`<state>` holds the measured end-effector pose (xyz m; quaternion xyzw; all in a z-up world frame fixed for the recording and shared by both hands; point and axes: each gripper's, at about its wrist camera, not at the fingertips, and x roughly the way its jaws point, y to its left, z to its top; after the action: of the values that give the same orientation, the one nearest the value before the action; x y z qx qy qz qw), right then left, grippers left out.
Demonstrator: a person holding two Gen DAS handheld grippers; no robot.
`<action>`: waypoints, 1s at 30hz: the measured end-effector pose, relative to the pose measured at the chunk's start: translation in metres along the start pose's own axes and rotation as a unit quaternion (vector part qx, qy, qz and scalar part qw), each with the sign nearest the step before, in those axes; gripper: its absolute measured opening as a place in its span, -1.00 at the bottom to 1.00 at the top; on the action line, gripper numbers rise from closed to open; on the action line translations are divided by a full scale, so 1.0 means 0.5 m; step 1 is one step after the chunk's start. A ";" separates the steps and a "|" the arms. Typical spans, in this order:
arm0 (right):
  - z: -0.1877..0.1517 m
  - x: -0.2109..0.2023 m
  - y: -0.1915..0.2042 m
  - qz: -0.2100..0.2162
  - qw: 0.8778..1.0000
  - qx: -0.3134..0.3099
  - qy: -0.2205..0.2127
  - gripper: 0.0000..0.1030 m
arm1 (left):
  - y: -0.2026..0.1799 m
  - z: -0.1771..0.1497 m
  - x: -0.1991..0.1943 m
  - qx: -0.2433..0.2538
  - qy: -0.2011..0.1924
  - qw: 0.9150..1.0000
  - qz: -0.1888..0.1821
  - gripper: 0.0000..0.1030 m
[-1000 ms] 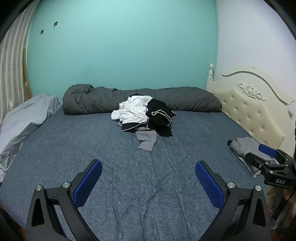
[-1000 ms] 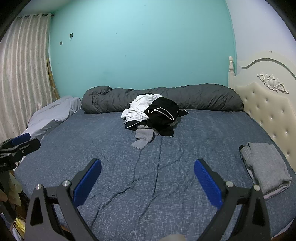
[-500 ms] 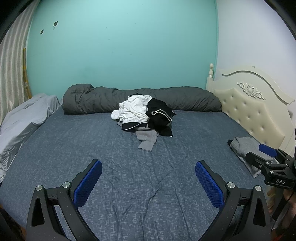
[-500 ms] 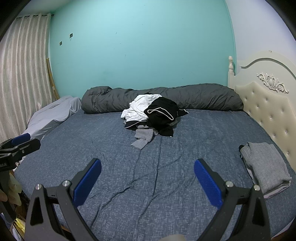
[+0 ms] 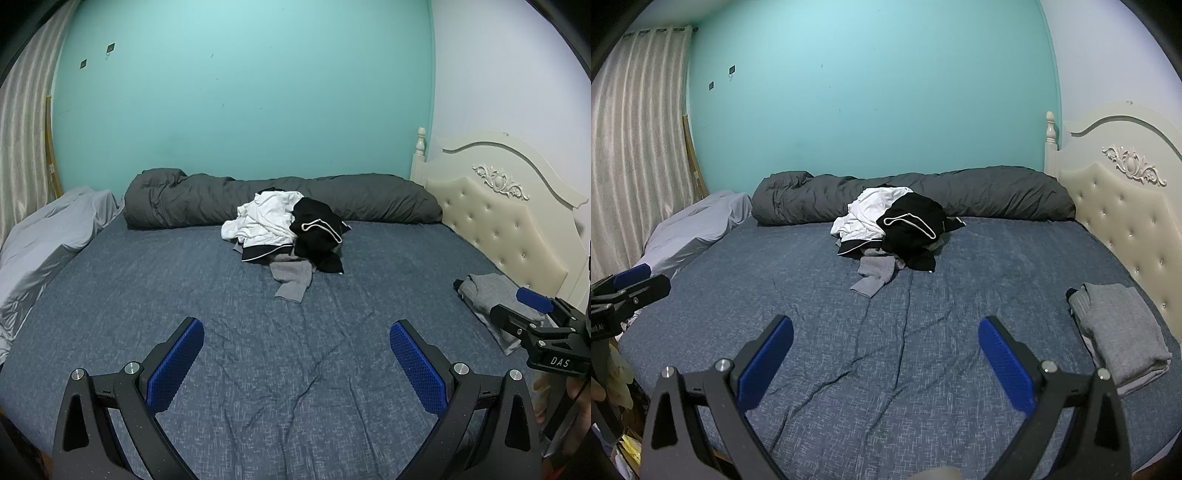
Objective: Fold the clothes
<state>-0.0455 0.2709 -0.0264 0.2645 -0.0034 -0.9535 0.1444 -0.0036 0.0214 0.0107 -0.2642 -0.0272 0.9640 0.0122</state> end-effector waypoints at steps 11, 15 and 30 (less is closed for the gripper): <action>-0.004 0.003 0.002 -0.001 1.000 -0.001 0.001 0.96 | 0.009 0.001 0.003 -0.003 0.001 1.000 -0.004 0.99; 0.000 0.005 0.002 -0.001 1.000 -0.001 0.001 0.96 | 0.013 0.002 0.007 -0.003 0.002 1.000 -0.006 0.99; -0.029 0.105 -0.044 -0.010 0.999 0.020 0.038 0.96 | 0.036 -0.019 0.137 -0.014 0.018 1.000 -0.006 0.99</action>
<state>-0.0872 0.2786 -0.0670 0.3032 -0.0143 -0.9440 0.1297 -0.0577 0.0066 -0.0332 -0.2811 -0.0421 0.9586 0.0150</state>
